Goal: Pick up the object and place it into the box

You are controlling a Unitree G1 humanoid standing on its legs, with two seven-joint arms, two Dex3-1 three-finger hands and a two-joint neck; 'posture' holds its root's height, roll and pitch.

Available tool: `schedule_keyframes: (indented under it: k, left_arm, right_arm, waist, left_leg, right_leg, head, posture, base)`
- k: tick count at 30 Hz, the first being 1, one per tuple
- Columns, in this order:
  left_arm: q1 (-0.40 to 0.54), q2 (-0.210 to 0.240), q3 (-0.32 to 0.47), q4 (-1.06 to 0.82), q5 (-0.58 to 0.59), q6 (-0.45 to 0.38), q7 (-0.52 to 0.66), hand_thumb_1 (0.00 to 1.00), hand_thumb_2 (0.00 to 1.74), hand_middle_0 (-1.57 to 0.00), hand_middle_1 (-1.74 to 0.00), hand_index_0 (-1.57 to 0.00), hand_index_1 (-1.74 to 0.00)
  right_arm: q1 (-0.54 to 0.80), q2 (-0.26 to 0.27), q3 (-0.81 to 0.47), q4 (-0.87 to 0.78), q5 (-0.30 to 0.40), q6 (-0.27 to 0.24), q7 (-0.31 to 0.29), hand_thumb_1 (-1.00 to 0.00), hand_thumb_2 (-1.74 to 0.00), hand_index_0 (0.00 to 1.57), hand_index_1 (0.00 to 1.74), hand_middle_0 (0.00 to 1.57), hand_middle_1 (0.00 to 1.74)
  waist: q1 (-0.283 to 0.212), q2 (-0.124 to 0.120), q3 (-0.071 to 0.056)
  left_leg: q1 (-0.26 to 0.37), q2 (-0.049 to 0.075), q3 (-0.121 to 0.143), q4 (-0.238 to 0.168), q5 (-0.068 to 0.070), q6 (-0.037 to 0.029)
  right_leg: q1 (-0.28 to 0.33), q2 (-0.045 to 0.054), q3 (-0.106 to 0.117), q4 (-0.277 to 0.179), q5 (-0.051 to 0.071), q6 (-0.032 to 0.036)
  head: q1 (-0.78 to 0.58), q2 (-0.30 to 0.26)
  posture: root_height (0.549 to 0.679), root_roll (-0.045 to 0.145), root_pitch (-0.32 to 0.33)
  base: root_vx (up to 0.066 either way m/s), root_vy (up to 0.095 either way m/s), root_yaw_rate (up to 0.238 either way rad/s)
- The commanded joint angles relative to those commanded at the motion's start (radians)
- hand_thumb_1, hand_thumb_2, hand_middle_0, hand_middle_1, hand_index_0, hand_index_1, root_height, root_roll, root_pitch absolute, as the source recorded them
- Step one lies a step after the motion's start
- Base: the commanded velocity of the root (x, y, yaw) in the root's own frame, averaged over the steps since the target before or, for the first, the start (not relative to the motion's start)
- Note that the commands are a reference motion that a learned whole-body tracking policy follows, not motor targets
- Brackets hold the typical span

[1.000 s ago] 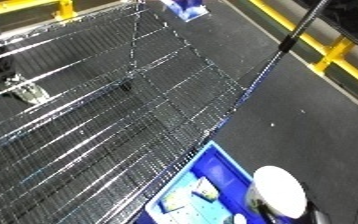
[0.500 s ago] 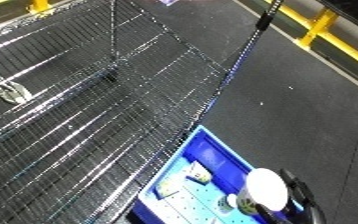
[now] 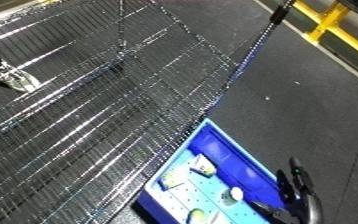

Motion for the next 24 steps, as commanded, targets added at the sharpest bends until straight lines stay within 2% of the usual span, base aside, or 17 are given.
schedule_keyframes:
  k: [6, 15, 24]
  left_arm:
    - [0.012, 0.001, 0.002, -0.008, -0.003, 0.005, -0.008, 1.0, 1.74, -1.57, -1.74, -1.57, -1.74]
    - [0.011, 0.0, 0.007, -0.023, 0.012, 0.02, 0.001, 1.0, 1.74, -1.57, -1.74, -1.57, -1.74]
    - [0.012, -0.002, 0.017, -0.021, 0.021, 0.031, 0.001, 1.0, 1.74, -1.57, -1.74, -1.57, -1.74]
  right_arm:
    - [0.009, 0.003, 0.02, -0.04, -0.044, 0.007, 0.025, 0.0, 0.0, 0.0, 0.0, 0.0, 0.0]
    - [-0.003, 0.015, 0.067, -0.157, -0.164, 0.035, 0.039, 0.0, 0.0, 0.0, 0.0, 0.0, 0.0]
    - [-0.04, 0.015, 0.118, -0.246, -0.264, 0.088, 0.087, 0.0, 0.0, 0.0, 0.0, 0.0, 0.0]
  waist:
    - [0.009, -0.003, -0.001]
    - [0.032, -0.025, -0.006]
    - [0.075, -0.055, -0.013]
  left_leg:
    - [0.007, 0.001, -0.006, -0.001, 0.006, -0.0008]
    - [0.009, 0.002, -0.023, 0.0, 0.011, -0.0002]
    - [0.008, 0.004, -0.049, -0.001, 0.017, -0.0013]
  right_leg:
    - [0.009, 0.0011, -0.003, 0.008, -0.005, -0.0038]
    - [0.023, 0.0038, -0.011, 0.02, -0.013, -0.0075]
    - [0.044, 0.0054, -0.024, 0.019, -0.02, -0.0119]
  head:
    - [-0.019, -0.01]
    - [-0.084, -0.041]
    - [-0.189, -0.095]
  posture:
    - [0.663, 0.083, 0.078]
    - [0.663, 0.081, 0.068]
    - [0.663, 0.077, 0.056]
  base:
    - [0.011, 0.001, 0.051]
    - [0.007, -0.025, 0.117]
    - [0.019, -0.036, 0.125]
